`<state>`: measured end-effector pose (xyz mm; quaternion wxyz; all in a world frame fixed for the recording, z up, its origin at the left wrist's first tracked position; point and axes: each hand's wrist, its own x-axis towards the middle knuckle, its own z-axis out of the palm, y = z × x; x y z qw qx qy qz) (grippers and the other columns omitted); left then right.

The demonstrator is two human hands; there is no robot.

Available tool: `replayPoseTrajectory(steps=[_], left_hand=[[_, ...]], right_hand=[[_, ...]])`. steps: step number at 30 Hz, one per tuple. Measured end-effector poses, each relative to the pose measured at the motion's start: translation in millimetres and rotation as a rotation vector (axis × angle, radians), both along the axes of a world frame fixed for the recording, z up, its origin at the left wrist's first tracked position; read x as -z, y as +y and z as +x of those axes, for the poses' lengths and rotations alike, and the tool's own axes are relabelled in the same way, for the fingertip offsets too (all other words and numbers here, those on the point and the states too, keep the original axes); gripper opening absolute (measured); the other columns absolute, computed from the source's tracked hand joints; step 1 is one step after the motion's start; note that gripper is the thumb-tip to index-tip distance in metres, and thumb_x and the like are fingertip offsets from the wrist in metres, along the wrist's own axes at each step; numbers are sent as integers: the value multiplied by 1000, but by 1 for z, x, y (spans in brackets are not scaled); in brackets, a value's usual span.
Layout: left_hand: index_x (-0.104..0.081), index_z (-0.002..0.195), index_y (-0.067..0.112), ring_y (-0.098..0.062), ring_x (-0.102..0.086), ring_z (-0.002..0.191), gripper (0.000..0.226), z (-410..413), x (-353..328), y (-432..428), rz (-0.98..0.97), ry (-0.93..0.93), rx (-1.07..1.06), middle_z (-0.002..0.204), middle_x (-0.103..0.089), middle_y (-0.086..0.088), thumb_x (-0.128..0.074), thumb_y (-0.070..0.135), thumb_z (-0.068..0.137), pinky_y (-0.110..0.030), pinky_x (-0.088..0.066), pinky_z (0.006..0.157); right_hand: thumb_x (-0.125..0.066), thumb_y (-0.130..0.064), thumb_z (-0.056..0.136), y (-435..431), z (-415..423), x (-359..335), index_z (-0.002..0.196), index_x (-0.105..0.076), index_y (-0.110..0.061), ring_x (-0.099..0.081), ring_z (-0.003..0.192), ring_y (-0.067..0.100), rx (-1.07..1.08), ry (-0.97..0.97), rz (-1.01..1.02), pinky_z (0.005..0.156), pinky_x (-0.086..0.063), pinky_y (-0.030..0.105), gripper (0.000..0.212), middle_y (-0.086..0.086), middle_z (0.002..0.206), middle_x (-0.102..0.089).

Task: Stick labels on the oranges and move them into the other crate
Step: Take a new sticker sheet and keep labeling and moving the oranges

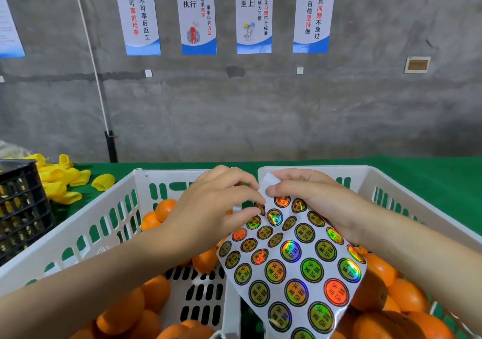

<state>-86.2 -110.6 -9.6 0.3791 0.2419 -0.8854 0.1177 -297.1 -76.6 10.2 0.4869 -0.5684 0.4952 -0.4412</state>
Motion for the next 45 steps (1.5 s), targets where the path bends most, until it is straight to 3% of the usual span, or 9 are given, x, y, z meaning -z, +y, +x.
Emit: replayPoseTrajectory(steps=[9, 16, 21, 27, 30, 33, 39, 42, 45], left_hand=[[-73, 98, 31, -4, -45, 111, 11, 2, 0, -3, 114, -74, -2, 119, -62, 14, -74, 33, 87, -30, -44, 90], [-68, 89, 38, 3, -41, 114, 7, 4, 2, -6, 191, -98, 11, 118, -55, 24, -68, 43, 84, -14, -33, 92], [-62, 83, 43, 5, -42, 114, 6, 5, 3, -6, 243, -114, -10, 119, -55, 27, -67, 41, 85, -14, -35, 93], [-65, 108, 36, -3, -69, 80, 37, -4, -10, -1, 1094, 393, 43, 105, -72, 7, -69, 50, 74, -18, -51, 68], [-77, 91, 22, -27, -57, 75, 25, 0, -13, -1, 1249, 377, 107, 86, -72, -13, -74, 46, 86, -31, -44, 66], [-78, 96, 16, -45, -55, 89, 33, 1, -11, -2, 1347, 369, 160, 105, -67, -34, -76, 46, 84, -49, -45, 80], [-65, 82, 15, -15, -49, 55, 45, -5, -7, 3, 1289, 264, 185, 66, -62, -4, -71, 59, 76, -21, -37, 53], [-72, 88, 13, -32, -69, 67, 33, -7, -6, 1, 1214, 328, 106, 80, -75, -11, -66, 46, 83, -35, -52, 68], [-75, 99, 18, -22, -71, 69, 18, -9, -4, 0, 1189, 443, 95, 84, -77, -7, -62, 30, 97, -29, -53, 63]], right_hand=[[-78, -31, 77, 1, 1, 1, 113, -70, -30, -74, 90, 18, 36, 163, -69, 93, -55, 39, 37, -2, 101, -76], [-73, -29, 82, 0, -1, 0, 105, -70, -34, -75, 77, 15, -35, 154, -42, 56, -56, 18, 23, -5, 86, -78], [-73, -27, 83, -1, -1, 1, 108, -70, -30, -75, 82, 20, -52, 124, -33, 71, -61, 27, 25, 1, 90, -78], [-74, -17, 85, 2, -2, 1, 119, -66, -17, -74, 91, 31, -183, 106, -14, 84, -60, 40, 35, 11, 101, -76], [-76, -13, 83, 4, 1, 0, 115, -66, -21, -74, 88, 31, -214, 149, -100, 78, -61, 39, 34, 13, 99, -76], [-82, -14, 78, 3, 1, -1, 121, -60, -37, -74, 84, 30, -160, 172, -199, 75, -62, 39, 53, 11, 90, -73], [-83, -37, 74, 0, 1, 3, 130, -48, -55, -68, 81, 8, -152, 470, -423, 74, -56, 26, 68, -11, 80, -63], [-78, -54, 71, 0, 4, 9, 132, -45, -52, -63, 78, 3, -39, 581, -494, 68, -54, 23, 69, -16, 94, -59], [-67, -62, 75, -2, 2, 13, 135, -50, -41, -47, 103, -6, 155, 835, -660, 87, -40, 19, 65, -25, 112, -52]])
